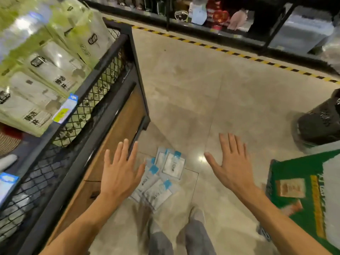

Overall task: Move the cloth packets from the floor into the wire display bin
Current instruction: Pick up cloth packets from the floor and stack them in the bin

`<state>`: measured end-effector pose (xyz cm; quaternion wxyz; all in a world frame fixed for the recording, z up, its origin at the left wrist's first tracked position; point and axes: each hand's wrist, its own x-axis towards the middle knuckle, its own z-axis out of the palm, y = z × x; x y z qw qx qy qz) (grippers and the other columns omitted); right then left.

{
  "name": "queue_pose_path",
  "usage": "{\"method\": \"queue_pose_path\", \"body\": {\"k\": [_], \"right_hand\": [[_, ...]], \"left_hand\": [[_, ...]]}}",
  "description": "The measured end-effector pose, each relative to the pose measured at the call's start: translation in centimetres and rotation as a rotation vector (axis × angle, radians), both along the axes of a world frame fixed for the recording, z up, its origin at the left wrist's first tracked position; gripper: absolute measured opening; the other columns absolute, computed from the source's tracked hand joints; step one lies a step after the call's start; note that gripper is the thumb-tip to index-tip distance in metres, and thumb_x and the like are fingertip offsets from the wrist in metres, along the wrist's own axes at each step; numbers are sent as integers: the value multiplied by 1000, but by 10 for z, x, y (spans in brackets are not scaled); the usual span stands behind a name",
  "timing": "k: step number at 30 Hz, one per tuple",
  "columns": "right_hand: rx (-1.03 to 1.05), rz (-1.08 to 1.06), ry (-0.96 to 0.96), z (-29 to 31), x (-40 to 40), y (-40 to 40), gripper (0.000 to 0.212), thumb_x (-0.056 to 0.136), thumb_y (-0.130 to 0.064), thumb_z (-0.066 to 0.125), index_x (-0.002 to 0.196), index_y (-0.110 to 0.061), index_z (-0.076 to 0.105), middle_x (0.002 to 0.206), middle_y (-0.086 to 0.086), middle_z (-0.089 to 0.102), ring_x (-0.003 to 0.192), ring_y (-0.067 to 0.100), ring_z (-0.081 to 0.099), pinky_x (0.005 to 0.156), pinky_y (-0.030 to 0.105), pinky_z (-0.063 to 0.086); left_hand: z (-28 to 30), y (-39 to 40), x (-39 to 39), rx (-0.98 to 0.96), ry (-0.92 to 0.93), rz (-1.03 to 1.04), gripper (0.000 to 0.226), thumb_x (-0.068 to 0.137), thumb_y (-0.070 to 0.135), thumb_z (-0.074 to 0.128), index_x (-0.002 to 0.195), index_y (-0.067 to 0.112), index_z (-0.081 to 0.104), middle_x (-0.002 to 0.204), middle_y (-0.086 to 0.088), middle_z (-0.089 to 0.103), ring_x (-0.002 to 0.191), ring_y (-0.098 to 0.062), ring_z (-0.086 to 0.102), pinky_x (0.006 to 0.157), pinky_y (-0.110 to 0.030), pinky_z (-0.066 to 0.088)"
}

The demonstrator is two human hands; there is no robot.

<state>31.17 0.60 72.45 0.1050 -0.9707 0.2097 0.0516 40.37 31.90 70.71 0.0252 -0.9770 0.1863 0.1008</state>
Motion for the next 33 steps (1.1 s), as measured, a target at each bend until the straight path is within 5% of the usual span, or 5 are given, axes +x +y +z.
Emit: {"method": "queue_pose_path", "body": {"k": [8,16,22,28,33], "right_hand": [[-26,53,129,-242,41,-27,89,95,-79,14,165,-24,12,172,10,15,159,34,9,129,52,1],[5,104,240,-506,44,-23,96,93,-77,14,165,-14,12,172,14,14,159,34,13,129,53,2],[47,44,301,-665,48,-18,117,86,-88,15,163,-1,3,172,18,3,160,30,2,129,51,-2],[168,-60,340,-765,68,-5,149,63,-102,34,160,4,-2,170,25,-5,159,35,-8,126,56,-9],[256,-178,244,-788,69,3,149,64,-93,59,163,-4,-9,170,21,-18,157,34,-21,123,58,-14]], "left_hand": [[-252,-14,8,38,181,47,70,100,56,23,157,16,23,156,-20,43,142,-37,46,110,-65,34],[-498,-12,-28,138,377,-3,87,98,61,-5,154,11,40,156,-20,43,140,-36,48,110,-65,36],[-650,0,-38,139,408,-18,87,95,65,21,156,5,32,161,-25,30,144,-41,41,113,-64,33],[-748,14,-47,86,330,-134,120,79,86,40,155,-5,27,165,-32,9,153,-48,14,118,-71,12],[-759,17,-49,-94,194,-72,102,63,78,72,125,0,49,160,-30,30,150,-43,29,119,-66,17]]}}
